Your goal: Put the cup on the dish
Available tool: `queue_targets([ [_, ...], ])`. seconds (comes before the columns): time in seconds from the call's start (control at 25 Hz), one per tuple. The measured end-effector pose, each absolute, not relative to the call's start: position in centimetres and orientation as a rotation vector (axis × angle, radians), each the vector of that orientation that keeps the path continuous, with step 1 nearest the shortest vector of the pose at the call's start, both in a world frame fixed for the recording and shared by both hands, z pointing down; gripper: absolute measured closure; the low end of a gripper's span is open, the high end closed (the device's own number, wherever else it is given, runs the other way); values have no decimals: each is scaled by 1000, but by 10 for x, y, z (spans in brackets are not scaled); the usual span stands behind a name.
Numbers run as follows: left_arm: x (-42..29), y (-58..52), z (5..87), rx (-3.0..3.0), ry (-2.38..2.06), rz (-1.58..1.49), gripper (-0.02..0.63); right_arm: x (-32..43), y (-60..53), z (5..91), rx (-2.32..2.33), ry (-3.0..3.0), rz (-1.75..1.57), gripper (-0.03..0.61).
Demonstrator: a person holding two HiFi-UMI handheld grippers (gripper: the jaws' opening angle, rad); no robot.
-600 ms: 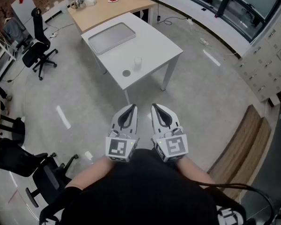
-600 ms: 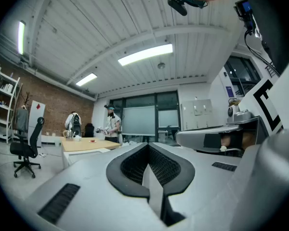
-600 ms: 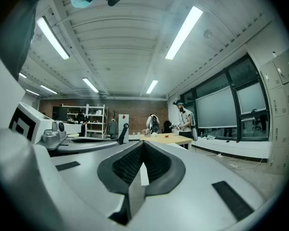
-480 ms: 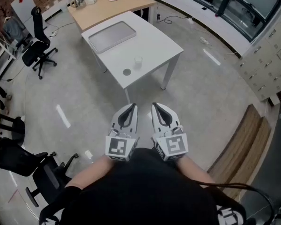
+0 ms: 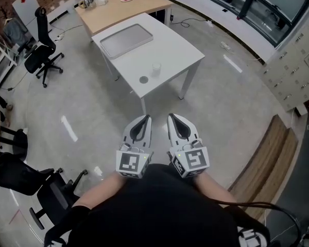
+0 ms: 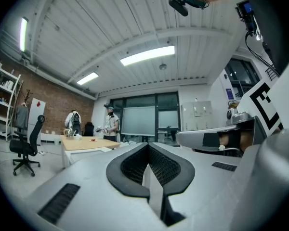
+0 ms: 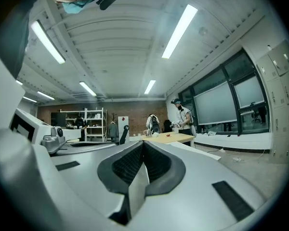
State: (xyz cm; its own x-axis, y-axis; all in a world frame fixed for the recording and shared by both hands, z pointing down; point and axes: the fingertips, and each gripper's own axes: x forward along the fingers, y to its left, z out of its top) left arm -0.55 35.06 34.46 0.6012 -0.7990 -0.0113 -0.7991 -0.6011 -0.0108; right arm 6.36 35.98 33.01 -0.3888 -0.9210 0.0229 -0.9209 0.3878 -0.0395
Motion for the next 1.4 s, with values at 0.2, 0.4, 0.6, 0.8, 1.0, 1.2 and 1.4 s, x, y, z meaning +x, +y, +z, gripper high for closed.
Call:
queue_targets([
  [0.2,-30,353,348,-2824,1393,23,607,48,360,332,-1766,2543,-109,565],
  [0.4,-51,359,355,-2847,1388,43,607,26,369,343,-1777,2521,-150,565],
  [0.6,-68,355,358,-2850,1400,43,607,2,368,343,-1725,2578,-167,565],
  [0.8,-73,336,359,-2840,1431,40,607,-3,348,344,-1725,2602,-149,565],
  [1.0,-67,304,367,-2838,1455,11,607,0,309,353,-1704,2636,-176,565],
  [1.2,-51,263,369,-2833,1485,12,607,15,263,357,-1679,2657,-188,565],
  [1.4,-32,228,382,-2832,1502,-50,607,32,225,368,-1654,2675,-230,565],
])
